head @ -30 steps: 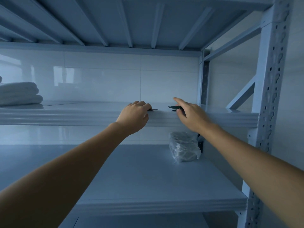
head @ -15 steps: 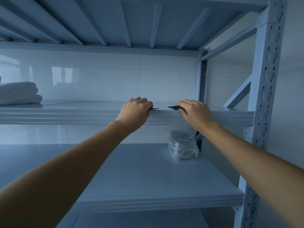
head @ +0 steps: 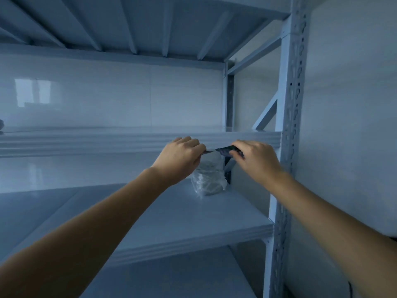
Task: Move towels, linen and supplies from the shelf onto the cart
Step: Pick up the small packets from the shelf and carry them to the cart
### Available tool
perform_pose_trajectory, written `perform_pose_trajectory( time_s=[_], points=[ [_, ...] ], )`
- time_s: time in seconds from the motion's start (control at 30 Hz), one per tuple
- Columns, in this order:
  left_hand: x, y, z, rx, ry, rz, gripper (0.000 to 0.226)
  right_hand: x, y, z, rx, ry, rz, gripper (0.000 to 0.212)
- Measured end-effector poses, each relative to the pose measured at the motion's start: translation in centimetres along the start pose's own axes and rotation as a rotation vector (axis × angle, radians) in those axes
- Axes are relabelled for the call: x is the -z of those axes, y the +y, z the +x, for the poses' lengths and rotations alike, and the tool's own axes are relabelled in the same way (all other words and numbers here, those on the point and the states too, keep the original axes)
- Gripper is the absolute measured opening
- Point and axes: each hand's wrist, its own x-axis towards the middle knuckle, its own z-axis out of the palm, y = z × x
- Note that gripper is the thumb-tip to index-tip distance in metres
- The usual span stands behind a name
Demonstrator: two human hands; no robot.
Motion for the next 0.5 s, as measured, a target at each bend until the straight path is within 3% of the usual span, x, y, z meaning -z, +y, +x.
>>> perform_pose_trajectory(
  time_s=[0.27, 0.5],
  points=[
    [-4.8, 9.0, -6.5, -0.116, -0.215, -0.154, 0.015, 2.5, -1.4, -14.4, -0.048, -0.226, -0.146, 0.008],
    [-7.4, 15.8, -13.0, -0.260, -0.201, -0.421, 0.028, 6.6, -6.3, -27.3, -0.206, -0.427, -0.246, 0.017]
  ],
)
